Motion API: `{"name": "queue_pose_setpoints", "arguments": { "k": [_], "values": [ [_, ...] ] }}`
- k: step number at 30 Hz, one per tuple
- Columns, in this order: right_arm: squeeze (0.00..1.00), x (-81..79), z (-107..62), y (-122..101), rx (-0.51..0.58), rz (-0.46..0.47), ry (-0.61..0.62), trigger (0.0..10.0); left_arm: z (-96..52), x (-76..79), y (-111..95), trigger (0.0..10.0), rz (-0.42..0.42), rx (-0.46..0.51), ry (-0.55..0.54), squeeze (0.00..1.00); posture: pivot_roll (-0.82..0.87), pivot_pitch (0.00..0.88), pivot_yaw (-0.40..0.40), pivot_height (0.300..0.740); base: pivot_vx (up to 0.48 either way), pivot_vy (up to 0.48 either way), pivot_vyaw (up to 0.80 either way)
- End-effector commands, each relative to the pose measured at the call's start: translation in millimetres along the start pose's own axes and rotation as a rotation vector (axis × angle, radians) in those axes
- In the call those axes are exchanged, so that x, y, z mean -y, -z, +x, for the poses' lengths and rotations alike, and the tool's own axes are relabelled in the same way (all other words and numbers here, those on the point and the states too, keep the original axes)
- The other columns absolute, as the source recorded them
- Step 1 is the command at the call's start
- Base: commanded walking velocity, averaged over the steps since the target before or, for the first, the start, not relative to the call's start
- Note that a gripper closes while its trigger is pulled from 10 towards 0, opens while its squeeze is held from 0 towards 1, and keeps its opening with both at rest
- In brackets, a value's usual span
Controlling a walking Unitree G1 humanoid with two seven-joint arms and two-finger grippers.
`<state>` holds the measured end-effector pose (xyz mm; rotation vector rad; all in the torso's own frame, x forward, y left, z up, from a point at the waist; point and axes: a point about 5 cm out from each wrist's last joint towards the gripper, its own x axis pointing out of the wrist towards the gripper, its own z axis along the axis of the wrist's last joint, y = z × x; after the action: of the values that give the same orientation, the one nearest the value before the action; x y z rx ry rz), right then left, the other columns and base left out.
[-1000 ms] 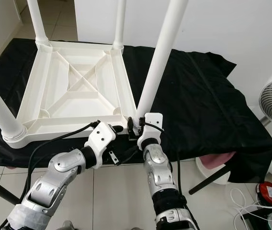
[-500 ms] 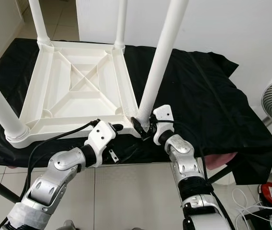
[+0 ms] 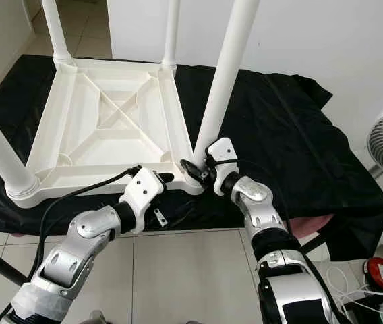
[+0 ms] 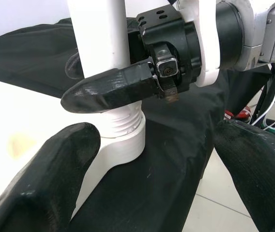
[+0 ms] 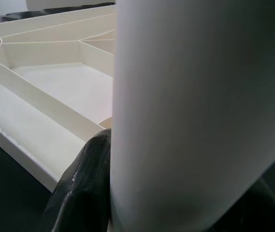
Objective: Building children table
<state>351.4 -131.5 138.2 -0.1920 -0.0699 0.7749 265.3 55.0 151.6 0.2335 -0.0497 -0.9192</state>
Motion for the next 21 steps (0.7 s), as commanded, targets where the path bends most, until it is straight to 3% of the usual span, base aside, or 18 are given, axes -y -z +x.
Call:
{"name": "queue_pose_setpoints", "arguments": {
  "k": [1, 9, 10, 21],
  "values": [
    [0.0, -5.8, -5.5, 16, -0.072, -0.007, -0.059, 0.0, 1.4, -0.2, 0, 10.0, 0.005, 0.001, -0.033, 0.0, 0.05, 0.0, -0.102, 0.74, 0.0, 0.0, 0.0],
    [0.0, -3.7, -10.2, 20, -0.064, 0.004, -0.041, 0.0, 2.0, 1.1, 0, 10.0, 0.005, 0.001, -0.023, 0.0, 0.05, 0.0, -0.094, 0.74, 0.0, 0.0, 0.0],
    [0.0, -3.5, -10.5, 20, -0.052, 0.017, -0.019, 10.0, 2.1, 1.2, 0, 10.0, 0.005, 0.001, -0.02, 0.0, 0.04, 0.0, -0.092, 0.74, 0.0, 0.0, 0.0],
    [0.0, -17.2, -5.9, 28, -0.055, 0.096, 0.144, 10.0, 3.4, 3.8, 0, 10.0, 0.002, 0.001, -0.007, 0.0, 0.04, 0.0, -0.088, 0.74, 0.0, 0.0, 0.0]
  ]
}}
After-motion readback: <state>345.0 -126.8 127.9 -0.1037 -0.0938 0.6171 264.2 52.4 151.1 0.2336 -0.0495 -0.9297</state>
